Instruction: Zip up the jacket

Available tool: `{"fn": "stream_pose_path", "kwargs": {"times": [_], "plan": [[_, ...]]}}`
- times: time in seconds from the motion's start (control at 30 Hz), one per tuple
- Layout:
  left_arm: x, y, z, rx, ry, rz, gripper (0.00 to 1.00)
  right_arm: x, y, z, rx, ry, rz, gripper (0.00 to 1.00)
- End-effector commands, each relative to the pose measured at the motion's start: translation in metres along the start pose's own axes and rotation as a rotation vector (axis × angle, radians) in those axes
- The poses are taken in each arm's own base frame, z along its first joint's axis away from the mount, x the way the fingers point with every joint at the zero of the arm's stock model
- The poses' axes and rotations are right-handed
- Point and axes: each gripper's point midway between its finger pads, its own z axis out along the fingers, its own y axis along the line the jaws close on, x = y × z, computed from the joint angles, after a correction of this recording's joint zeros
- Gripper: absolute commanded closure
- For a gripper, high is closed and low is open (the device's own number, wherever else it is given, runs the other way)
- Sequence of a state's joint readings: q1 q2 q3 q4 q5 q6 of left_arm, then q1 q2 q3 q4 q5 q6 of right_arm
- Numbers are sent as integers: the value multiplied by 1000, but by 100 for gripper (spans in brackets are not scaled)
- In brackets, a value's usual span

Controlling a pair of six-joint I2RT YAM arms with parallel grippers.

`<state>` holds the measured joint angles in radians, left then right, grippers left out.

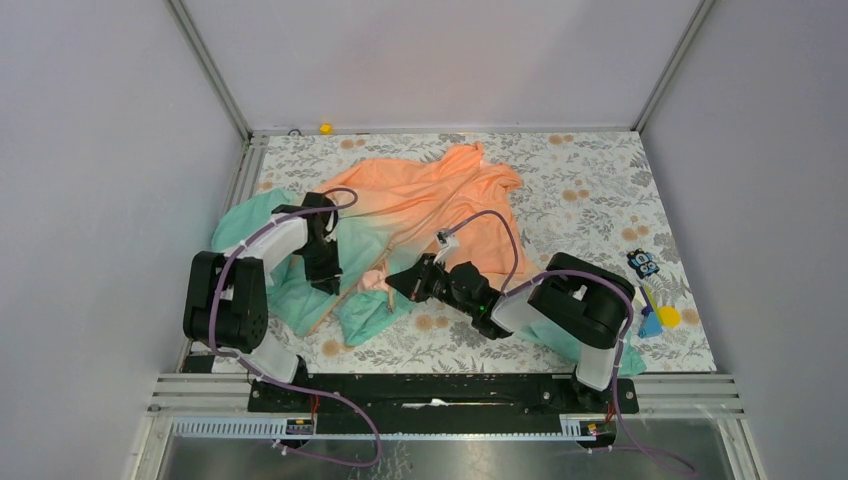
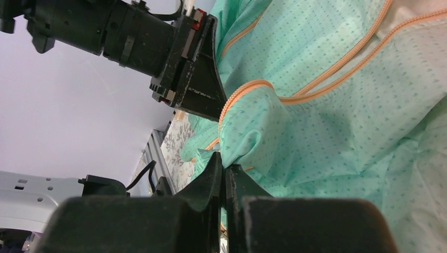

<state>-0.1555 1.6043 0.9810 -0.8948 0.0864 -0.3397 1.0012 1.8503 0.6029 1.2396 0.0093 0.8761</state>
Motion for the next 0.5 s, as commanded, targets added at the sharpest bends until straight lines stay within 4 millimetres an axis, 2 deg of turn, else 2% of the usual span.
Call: {"fn": "stream_pose_path", "kwargs": {"times": [0.0,0.07,0.1,0.33,0.47], "plan": [[-24,-3,-27,13,-153,15,86,-12,21,5,-63,-23,-22,100],[-28,-2,-35,11,-196,12,98,-13,20,5,-59,-25,-25,100],[-30,-2,-39,10,-217,12,100,-12,20,5,-57,-23,-25,100],[-39,-4,-59,28,-312,17,100,-8,20,8,-55,-10,-29,100],[-59,-29,-85,157,-427,18,100,-3,23,11,-50,5,-47,100]]}}
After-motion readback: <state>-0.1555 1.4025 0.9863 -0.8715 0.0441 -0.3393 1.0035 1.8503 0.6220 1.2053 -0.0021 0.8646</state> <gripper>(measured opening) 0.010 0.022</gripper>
